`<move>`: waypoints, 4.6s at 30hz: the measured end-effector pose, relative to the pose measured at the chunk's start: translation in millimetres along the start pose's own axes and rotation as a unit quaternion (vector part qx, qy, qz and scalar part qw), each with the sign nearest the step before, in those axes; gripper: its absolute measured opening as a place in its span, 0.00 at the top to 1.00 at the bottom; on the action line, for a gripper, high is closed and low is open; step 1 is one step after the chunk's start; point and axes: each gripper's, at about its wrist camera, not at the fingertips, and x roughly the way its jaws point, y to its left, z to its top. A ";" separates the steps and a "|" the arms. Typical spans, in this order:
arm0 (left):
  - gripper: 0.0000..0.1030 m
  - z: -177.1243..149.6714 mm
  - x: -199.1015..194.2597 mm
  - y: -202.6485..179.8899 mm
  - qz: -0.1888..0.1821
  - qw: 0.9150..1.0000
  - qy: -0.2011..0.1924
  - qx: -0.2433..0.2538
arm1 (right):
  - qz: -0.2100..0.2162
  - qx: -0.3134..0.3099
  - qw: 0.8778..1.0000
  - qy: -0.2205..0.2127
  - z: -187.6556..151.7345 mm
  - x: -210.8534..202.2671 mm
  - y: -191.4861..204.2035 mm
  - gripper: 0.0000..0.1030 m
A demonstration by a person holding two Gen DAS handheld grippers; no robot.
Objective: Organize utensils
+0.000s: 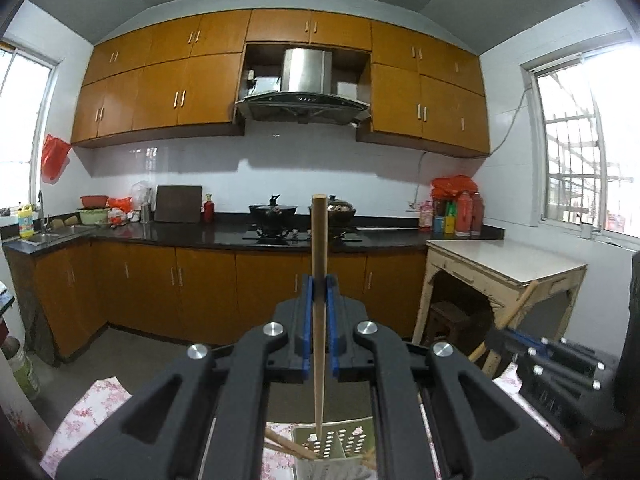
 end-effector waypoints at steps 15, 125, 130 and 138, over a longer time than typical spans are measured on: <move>0.92 -58.4 58.6 11.4 0.006 0.997 0.068 -0.018 | -0.005 0.003 0.998 0.057 -32.5 42.5 -0.3 0.93; 0.04 -287.7 -273.4 59.6 0.059 0.988 0.143 0.015 | -0.054 -0.034 0.997 0.045 -274.7 -196.2 64.9 0.02; 0.04 -287.1 -273.7 59.7 0.059 0.988 0.143 0.015 | -0.054 -0.034 0.997 0.045 -274.9 -196.1 65.0 0.02; 0.04 -287.4 -273.6 59.4 0.059 0.988 0.143 0.014 | -0.054 -0.034 0.997 0.045 -275.1 -196.2 64.7 0.02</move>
